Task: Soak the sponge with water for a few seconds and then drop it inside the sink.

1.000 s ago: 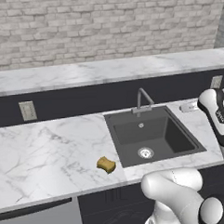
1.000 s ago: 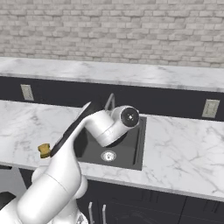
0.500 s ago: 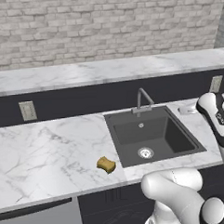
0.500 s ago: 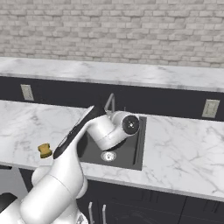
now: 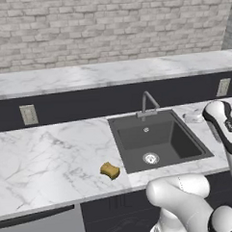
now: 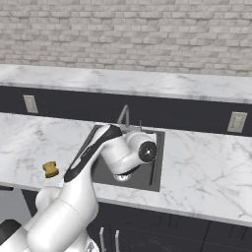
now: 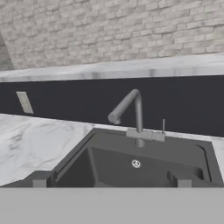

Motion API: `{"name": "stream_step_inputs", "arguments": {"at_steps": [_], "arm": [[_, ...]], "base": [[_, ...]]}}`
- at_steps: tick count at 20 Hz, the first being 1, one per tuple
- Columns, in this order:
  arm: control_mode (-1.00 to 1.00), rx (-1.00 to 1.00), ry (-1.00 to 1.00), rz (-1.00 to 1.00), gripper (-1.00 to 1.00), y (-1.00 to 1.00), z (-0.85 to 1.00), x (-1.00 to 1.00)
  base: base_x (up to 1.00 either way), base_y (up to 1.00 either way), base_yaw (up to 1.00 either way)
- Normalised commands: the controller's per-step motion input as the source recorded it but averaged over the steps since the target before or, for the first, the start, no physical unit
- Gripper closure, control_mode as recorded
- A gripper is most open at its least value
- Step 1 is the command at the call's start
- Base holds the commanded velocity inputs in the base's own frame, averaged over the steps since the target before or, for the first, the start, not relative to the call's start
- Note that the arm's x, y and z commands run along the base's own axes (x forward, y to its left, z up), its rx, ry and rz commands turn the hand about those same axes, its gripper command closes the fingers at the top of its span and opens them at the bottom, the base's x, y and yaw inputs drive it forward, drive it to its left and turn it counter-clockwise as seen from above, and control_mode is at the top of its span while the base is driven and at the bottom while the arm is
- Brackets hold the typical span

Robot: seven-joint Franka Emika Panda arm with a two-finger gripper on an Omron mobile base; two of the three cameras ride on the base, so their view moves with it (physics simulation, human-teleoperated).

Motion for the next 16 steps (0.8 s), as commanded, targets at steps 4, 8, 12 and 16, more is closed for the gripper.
{"name": "stream_step_inputs", "arguments": {"at_steps": [4, 8, 12, 16], "arm": [[-1.0, 0.0, -0.05, 0.02, -1.0, 0.0, -0.05, 0.16], [-1.0, 0.0, -0.03, 0.02, -1.0, 0.0, 0.0, 0.13], [-1.0, 0.0, -0.05, 0.03, -1.0, 0.0, 0.0, 0.15], [-1.0, 0.0, -0.04, 0.04, -1.0, 0.0, 0.0, 0.18]], "base": [[0.0, 0.0, 0.0], [0.0, 0.0, 0.0], [0.0, 0.0, 0.0], [0.0, 0.0, 0.0]]}}
